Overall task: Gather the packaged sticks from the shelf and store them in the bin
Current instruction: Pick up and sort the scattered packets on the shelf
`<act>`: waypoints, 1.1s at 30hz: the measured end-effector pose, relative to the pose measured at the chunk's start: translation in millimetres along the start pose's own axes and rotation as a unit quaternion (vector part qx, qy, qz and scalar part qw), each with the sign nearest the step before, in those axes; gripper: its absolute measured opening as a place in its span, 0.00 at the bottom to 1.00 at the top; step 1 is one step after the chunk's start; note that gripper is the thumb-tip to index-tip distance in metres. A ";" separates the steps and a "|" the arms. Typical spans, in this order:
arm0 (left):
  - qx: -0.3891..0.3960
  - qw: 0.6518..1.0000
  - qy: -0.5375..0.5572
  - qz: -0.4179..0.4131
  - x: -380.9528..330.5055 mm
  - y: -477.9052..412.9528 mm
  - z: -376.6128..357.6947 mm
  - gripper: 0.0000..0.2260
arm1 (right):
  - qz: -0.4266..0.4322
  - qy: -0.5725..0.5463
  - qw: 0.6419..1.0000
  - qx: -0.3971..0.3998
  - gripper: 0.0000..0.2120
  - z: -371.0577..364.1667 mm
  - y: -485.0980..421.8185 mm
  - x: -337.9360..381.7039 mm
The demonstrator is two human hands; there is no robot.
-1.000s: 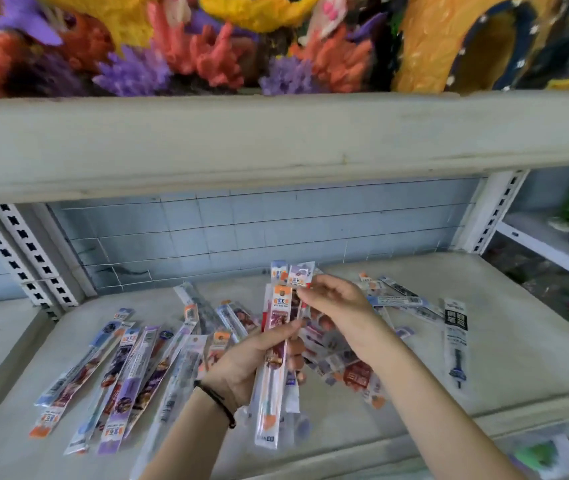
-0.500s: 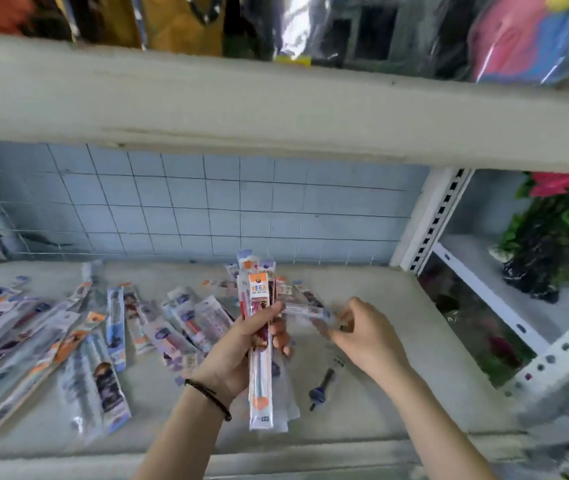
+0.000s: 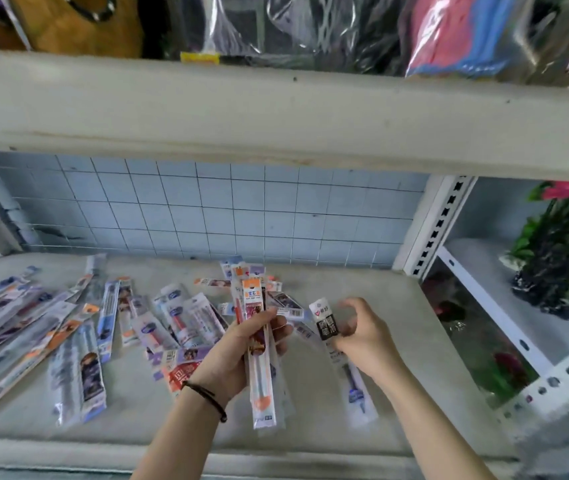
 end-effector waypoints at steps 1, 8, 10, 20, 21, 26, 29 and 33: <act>-0.003 1.000 0.001 0.000 -0.4 -0.9 0.9 0.11 | 0.002 -0.019 1.000 -0.018 0.26 3.7 -2.8 -1.3; 0.040 0.998 -0.046 0.025 1.6 -2.7 -4.7 0.19 | -0.044 -0.387 0.915 0.107 0.10 -21.3 -4.8 38.9; 0.059 0.996 -0.066 0.012 -1.7 -3.4 -8.2 0.19 | -0.027 -0.368 0.922 0.113 0.06 -34.4 -2.5 51.1; 0.016 0.994 -0.107 -0.010 -8.3 -5.2 25.7 0.14 | 0.033 -0.130 0.989 0.065 0.07 -42.9 -21.3 37.6; 0.012 0.997 -0.079 -0.007 -9.0 -5.0 29.5 0.11 | 0.040 -0.059 0.996 0.048 0.11 -38.5 -24.8 30.1; 0.059 0.991 0.120 -0.003 -12.5 -4.3 25.4 0.04 | 0.098 0.145 0.980 0.099 0.19 -47.2 -19.0 12.1; 0.047 0.995 0.089 -0.007 -9.5 -4.8 29.0 0.04 | 0.116 0.123 0.982 0.083 0.16 -42.5 -16.4 16.6; 0.046 0.998 0.052 -0.005 -8.7 -3.6 28.5 0.05 | 0.067 0.111 0.989 0.074 0.23 -33.9 -15.8 14.3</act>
Point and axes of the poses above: each hand's wrist, its own y-axis away from the middle knuckle, its own z-axis out of the back of the hand, x = y × z, the point moved 8 cm from there along -y, towards the middle knuckle, and after that the axes turned 13 degrees about -y, right-handed, at the moved point
